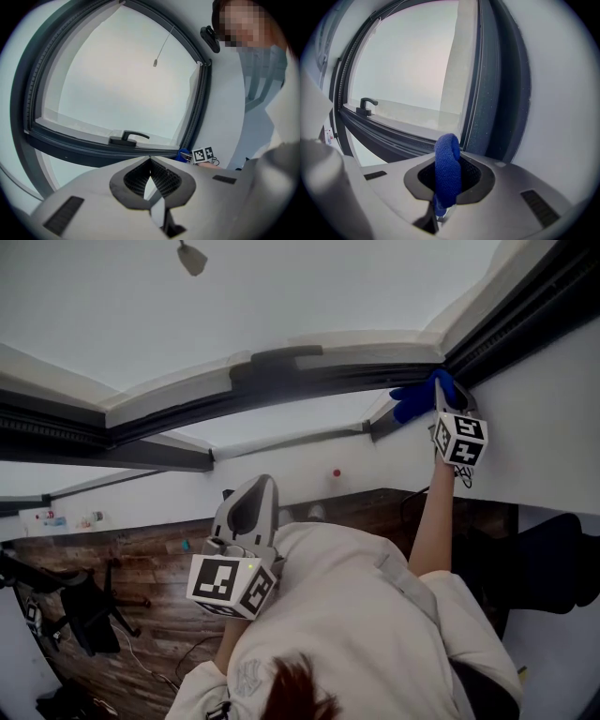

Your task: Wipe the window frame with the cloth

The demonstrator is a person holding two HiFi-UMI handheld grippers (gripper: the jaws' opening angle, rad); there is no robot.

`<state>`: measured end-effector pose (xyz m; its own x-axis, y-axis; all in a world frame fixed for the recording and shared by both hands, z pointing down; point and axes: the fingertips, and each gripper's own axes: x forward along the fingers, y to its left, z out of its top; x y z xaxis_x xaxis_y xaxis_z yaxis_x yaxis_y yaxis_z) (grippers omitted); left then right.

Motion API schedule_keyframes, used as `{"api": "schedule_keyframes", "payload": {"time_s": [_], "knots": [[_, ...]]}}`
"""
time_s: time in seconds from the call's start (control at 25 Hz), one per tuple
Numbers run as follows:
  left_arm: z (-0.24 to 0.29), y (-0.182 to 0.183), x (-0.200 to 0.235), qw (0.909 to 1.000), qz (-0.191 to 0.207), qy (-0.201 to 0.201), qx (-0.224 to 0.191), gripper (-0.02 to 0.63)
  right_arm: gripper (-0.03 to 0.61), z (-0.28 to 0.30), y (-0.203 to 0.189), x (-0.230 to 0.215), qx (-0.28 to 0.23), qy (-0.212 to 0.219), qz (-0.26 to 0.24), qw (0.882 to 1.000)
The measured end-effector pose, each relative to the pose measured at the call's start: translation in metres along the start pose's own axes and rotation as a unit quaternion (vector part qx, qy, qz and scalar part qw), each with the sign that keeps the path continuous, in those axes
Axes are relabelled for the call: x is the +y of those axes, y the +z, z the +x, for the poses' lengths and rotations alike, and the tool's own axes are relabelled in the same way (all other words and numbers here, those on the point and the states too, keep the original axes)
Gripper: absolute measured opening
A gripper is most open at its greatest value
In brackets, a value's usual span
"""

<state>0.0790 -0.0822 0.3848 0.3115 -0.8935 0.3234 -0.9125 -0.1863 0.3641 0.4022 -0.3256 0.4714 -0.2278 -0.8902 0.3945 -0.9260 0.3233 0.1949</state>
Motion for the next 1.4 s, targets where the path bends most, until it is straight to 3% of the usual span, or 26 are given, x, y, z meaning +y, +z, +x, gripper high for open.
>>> {"api": "schedule_keyframes", "payload": {"time_s": [0.28,0.4,0.48,0.56,0.68,0.84,0.92,1.08,1.24,1.4], "knots": [[-0.047,0.021,0.078,0.9912,0.002,0.128,-0.034,0.005,0.044,0.002,0.003,0.005,0.022,0.002,-0.068,0.997],[-0.059,0.019,0.089,0.9887,0.002,0.146,-0.034,0.005,0.043,0.001,0.002,0.005,0.016,0.006,-0.065,0.998],[-0.060,0.016,0.088,0.9894,0.000,0.142,-0.031,0.005,0.043,-0.001,0.002,0.008,0.007,0.017,-0.032,0.999],[-0.057,0.014,0.083,0.9913,-0.001,0.129,-0.028,0.005,0.044,-0.009,0.005,0.021,-0.013,0.051,0.023,0.998],[-0.050,0.012,0.075,0.9940,-0.009,0.104,-0.031,0.005,0.044,-0.041,0.013,0.063,-0.058,0.123,0.101,0.986],[-0.037,0.005,0.060,0.9988,-0.010,0.046,-0.014,0.005,0.044,-0.109,0.012,0.131,-0.102,0.222,0.211,0.946],[-0.029,-0.001,0.049,1.0000,0.000,0.005,0.006,0.005,0.044,-0.145,0.005,0.159,-0.104,0.243,0.231,0.936],[-0.024,-0.007,0.029,0.9971,0.014,-0.068,0.031,0.005,0.044,-0.199,-0.008,0.196,-0.089,0.227,0.220,0.944],[-0.041,-0.017,0.019,0.9879,0.027,-0.141,0.060,0.005,0.044,-0.247,-0.017,0.223,-0.085,0.167,0.230,0.955],[-0.080,-0.030,0.032,0.9783,0.040,-0.183,0.088,0.005,0.044,-0.286,-0.023,0.263,-0.088,0.122,0.263,0.953]]}}
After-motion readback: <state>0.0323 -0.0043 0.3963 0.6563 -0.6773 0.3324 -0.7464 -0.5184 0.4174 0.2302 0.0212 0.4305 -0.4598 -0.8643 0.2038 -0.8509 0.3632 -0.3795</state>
